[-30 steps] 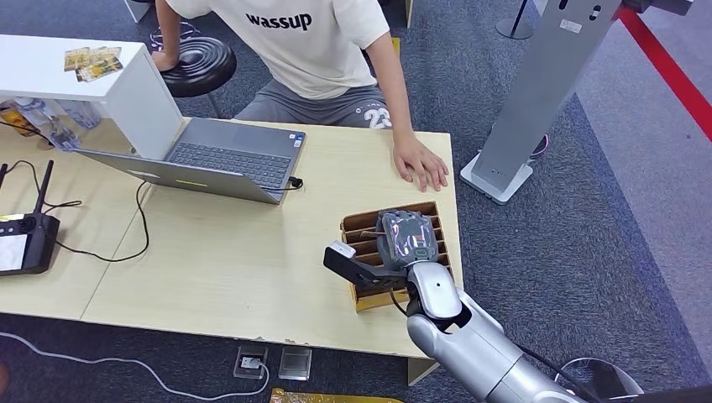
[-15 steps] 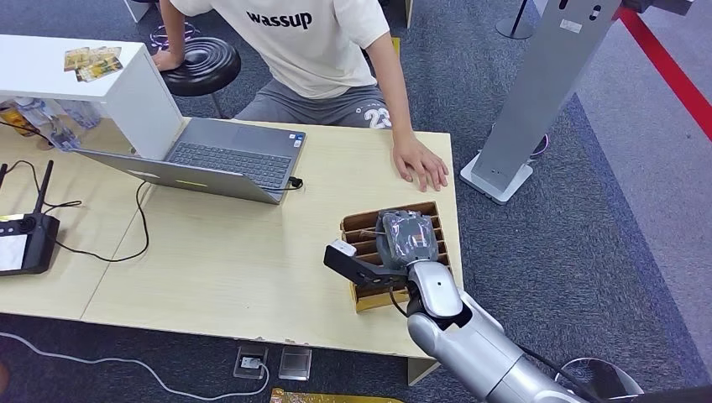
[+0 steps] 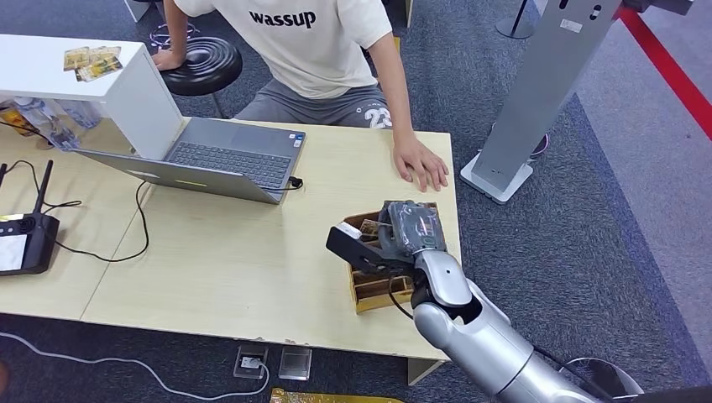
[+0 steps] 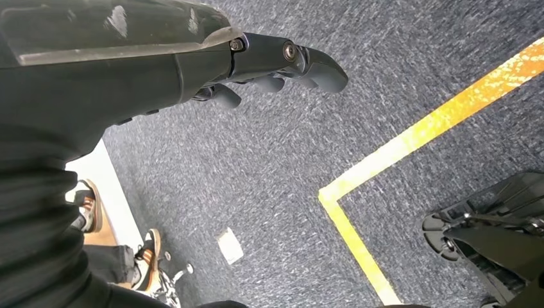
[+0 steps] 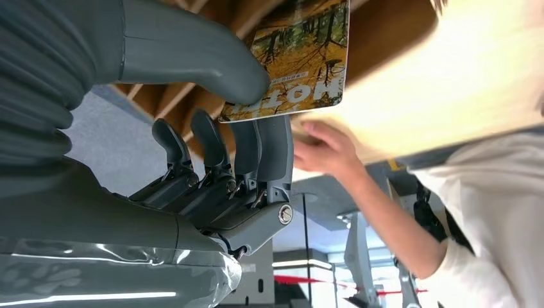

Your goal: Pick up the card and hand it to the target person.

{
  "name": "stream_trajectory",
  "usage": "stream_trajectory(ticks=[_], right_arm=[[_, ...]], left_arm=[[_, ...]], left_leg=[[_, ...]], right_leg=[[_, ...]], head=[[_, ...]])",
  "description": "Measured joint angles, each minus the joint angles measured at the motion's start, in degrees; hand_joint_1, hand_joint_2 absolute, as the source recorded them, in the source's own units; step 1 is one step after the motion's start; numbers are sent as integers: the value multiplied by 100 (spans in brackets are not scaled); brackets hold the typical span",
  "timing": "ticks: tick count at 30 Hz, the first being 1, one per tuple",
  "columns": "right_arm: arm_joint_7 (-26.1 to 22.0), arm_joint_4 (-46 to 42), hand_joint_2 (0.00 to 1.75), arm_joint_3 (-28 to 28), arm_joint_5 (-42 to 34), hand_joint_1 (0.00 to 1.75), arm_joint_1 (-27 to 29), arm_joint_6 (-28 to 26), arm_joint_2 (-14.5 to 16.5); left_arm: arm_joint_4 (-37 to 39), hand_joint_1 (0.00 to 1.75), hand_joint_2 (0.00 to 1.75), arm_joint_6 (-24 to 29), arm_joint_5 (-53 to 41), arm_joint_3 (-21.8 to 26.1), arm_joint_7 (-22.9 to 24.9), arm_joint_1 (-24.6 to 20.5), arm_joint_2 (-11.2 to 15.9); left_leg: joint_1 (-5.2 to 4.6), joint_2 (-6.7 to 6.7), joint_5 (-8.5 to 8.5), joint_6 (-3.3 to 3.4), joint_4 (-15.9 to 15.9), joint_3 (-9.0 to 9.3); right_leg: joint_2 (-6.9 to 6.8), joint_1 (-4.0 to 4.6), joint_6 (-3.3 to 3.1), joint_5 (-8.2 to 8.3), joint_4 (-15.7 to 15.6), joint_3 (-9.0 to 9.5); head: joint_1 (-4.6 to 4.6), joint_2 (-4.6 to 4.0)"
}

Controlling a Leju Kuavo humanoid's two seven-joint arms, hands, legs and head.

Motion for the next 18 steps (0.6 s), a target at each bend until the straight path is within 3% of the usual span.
stream_trajectory(ticks=[10, 18], right_arm=[[71, -1054, 175, -166, 553, 141, 23, -75, -206], [-482, -1149, 175, -201, 563, 141, 74, -553, -249]], left_arm=[[-1, 0, 175, 31, 39, 0, -23, 49, 0], [-1, 0, 175, -40, 13, -2, -12, 21, -1]], left_leg=[[0, 1, 0, 0, 0, 1], [0, 0, 0, 0, 0, -1]], right_leg=[[1, 0, 0, 0, 0, 0], [0, 0, 0, 0, 0, 1]], head=[[-3, 0], [1, 0]])
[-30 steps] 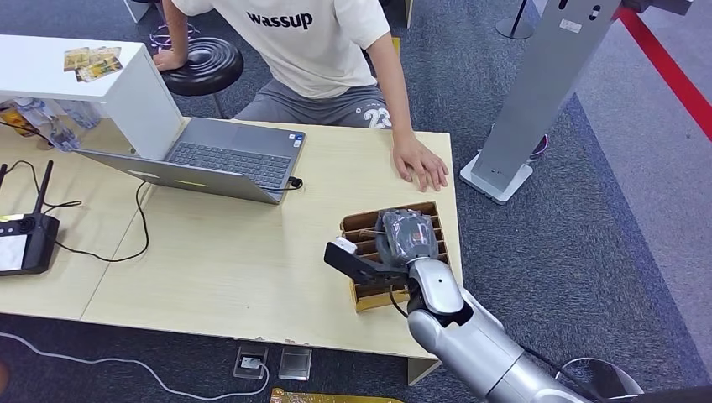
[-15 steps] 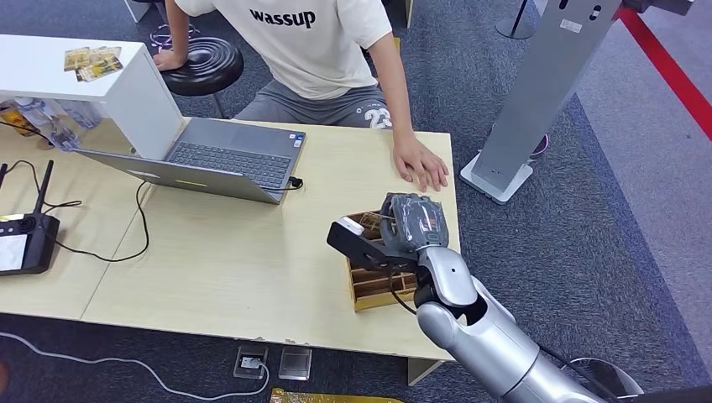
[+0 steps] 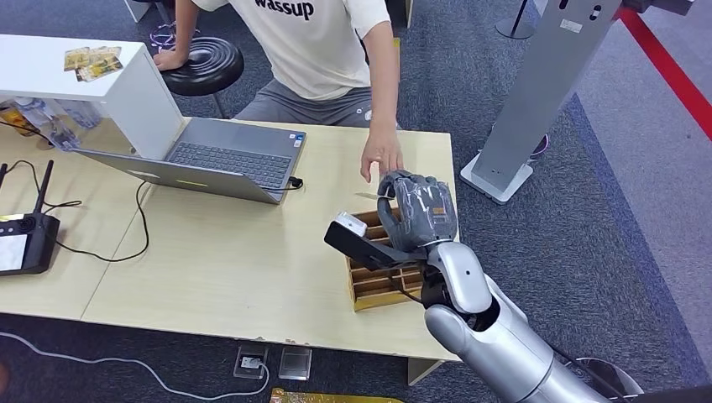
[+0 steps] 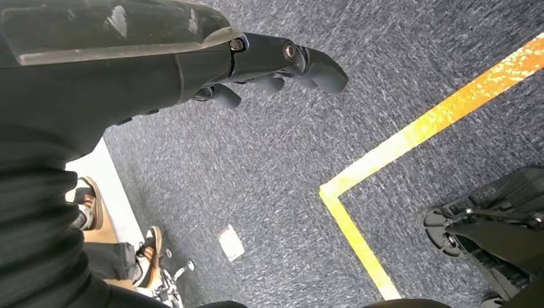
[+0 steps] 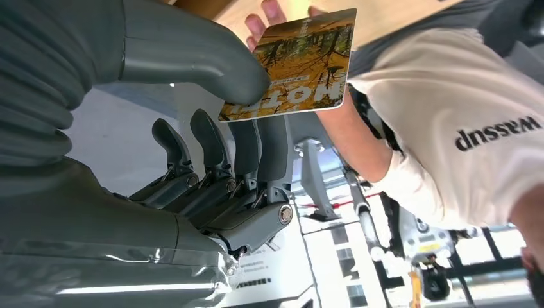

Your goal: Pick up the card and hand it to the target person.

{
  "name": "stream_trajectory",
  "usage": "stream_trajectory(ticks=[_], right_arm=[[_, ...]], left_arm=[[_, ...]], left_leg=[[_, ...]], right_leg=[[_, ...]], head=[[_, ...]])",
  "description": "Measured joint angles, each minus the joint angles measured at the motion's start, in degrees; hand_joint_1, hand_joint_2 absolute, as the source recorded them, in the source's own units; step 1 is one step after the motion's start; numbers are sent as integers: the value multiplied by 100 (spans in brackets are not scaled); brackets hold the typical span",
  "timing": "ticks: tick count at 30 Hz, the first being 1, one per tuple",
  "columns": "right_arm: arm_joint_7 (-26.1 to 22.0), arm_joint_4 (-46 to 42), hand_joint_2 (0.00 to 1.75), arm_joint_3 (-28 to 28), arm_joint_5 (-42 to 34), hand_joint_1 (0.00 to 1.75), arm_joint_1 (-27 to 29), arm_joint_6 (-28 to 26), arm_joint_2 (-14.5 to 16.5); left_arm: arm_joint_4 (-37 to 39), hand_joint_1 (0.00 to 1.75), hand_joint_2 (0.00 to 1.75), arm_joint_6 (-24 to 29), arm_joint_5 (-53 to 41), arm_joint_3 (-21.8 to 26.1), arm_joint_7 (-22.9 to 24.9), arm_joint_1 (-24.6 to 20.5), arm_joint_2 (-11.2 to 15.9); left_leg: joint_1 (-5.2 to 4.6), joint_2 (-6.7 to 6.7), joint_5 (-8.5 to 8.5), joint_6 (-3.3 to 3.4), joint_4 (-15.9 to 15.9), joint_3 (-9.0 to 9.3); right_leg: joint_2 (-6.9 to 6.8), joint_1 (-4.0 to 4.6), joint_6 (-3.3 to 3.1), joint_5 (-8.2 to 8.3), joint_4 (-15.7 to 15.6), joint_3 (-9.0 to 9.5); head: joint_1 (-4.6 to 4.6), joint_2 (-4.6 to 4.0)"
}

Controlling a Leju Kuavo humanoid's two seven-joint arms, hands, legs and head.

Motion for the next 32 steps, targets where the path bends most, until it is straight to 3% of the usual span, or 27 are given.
stream_trajectory(ticks=[3, 7, 11, 16, 20, 24, 26, 28, 30, 32], right_arm=[[-332, 167, 175, -57, -15, 141, 16, -486, 23], [-851, 682, 175, -183, 40, 141, 18, -1530, 141], [-1398, 1178, 175, -417, 1000, 141, 79, -2448, 285], [-2139, 1564, 175, -1137, 1946, 141, 328, -2596, 621], [-2715, 1786, 175, -1695, 2099, 141, 484, -2604, 939], [-2952, 2016, 175, -2050, 2039, 141, 556, -2606, 1210], [-3025, 2091, 175, -2154, 1955, 71, 588, -2606, 1313], [-3089, 2148, 175, -2222, 1865, 0, 607, -2606, 1392], [-3128, 2207, 175, -2270, 1796, 0, 614, -2606, 1455], [-3148, 2247, 175, -2288, 1738, 0, 618, -2607, 1489]], left_arm=[[0, 0, 175, -14, -24, -1, 3, -21, -2], [0, 0, 175, -28, -64, -34, 7, -70, -11], [0, 0, 175, -71, -112, -78, 38, -120, -33], [0, 0, 175, -85, -127, -154, 68, -164, -61], [0, 0, 175, -102, -129, -183, 72, -170, -65], [0, 0, 175, -137, -111, -201, 55, -168, -65], [0, 0, 175, -157, -97, -216, 28, -166, -65], [0, 0, 87, -181, -87, -227, 9, -160, -65], [1, 0, 0, -194, -70, -231, -8, -150, -65], [1, 0, 0, -179, -51, -232, -22, -139, -65]], left_leg=[[0, 0, 0, 0, 0, -1], [0, -1, 0, 0, 0, -2], [0, -2, 0, 0, 0, -2], [0, -3, 0, 0, 0, -3], [0, -1, 0, 0, 0, -3], [0, -1, 0, 0, 0, -3], [0, -1, 0, 0, 0, -4], [0, -1, 0, 0, 0, -4], [0, -1, 0, 0, 0, -4], [0, 0, 0, 0, 0, -4]], right_leg=[[0, 0, 0, 0, 0, 0], [-1, 0, 0, 0, 0, 0], [0, 0, 0, 0, 0, 0], [0, 0, 0, 0, 0, -1], [1, 0, 0, 0, 0, -1], [1, 0, 0, 0, 1, -1], [1, 0, 0, 0, 1, -1], [1, 0, 0, 0, 1, -1], [1, 0, 0, 0, 1, -1], [1, 0, 0, 0, 0, -2]], head=[[1, 0], [-2, 0], [1, 0], [-1, 0], [-4, 0], [-2, 0], [-1, 0], [1, 0], [2, 0], [1, 0]])
